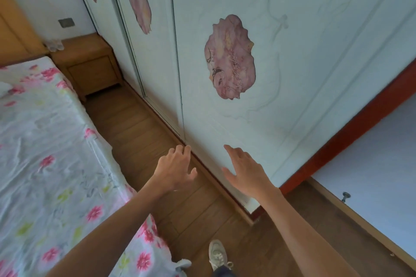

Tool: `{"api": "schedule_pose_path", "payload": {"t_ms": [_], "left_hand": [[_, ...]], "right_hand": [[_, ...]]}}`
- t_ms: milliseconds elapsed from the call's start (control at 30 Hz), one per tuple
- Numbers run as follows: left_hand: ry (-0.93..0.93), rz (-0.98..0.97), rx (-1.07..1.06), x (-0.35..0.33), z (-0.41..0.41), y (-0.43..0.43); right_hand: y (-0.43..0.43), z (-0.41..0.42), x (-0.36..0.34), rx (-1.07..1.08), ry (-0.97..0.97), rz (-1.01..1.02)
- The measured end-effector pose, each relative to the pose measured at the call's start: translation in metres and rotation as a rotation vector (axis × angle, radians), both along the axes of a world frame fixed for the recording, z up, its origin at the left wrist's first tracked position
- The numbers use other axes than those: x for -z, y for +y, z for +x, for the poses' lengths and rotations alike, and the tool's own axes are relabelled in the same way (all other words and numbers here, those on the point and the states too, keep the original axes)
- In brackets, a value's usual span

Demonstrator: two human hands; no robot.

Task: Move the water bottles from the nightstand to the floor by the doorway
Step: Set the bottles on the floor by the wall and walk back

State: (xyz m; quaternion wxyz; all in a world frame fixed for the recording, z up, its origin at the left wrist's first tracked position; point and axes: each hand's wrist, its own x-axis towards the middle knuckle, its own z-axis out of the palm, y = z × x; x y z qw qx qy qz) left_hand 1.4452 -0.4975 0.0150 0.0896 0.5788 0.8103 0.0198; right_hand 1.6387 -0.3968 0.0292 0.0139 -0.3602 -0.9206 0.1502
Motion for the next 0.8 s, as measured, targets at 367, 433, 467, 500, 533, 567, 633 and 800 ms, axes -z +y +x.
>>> {"api": "schedule_pose_path", "payload": {"t_ms": [367, 433, 467, 500, 533, 567, 633, 800], "left_hand": [[0.029, 0.04, -0.283, -0.013, -0.027, 0.066], [0.04, 0.043, -0.331, -0.015, -0.038, 0.068], [0.045, 0.043, -0.353, -0.016, -0.045, 0.068], [0.052, 0.044, -0.373, -0.016, -0.052, 0.068], [0.057, 0.045, -0.392, -0.016, -0.059, 0.068], [0.058, 0.048, -0.409, -0.016, -0.067, 0.068], [0.055, 0.055, -0.446, -0.016, -0.083, 0.068], [0.049, 0.071, -0.508, -0.01, -0.136, 0.075]], "right_hand": [[0.106, -0.066, -0.004, -0.244, -0.01, -0.04], [0.114, -0.085, -0.004, -0.285, 0.006, -0.042], [0.117, -0.095, -0.005, -0.303, 0.013, -0.046], [0.12, -0.105, -0.006, -0.322, 0.018, -0.049], [0.122, -0.116, -0.007, -0.34, 0.022, -0.05], [0.124, -0.127, -0.007, -0.358, 0.027, -0.049], [0.128, -0.149, -0.008, -0.391, 0.032, -0.054], [0.14, -0.209, -0.008, -0.458, 0.04, -0.048]]}}
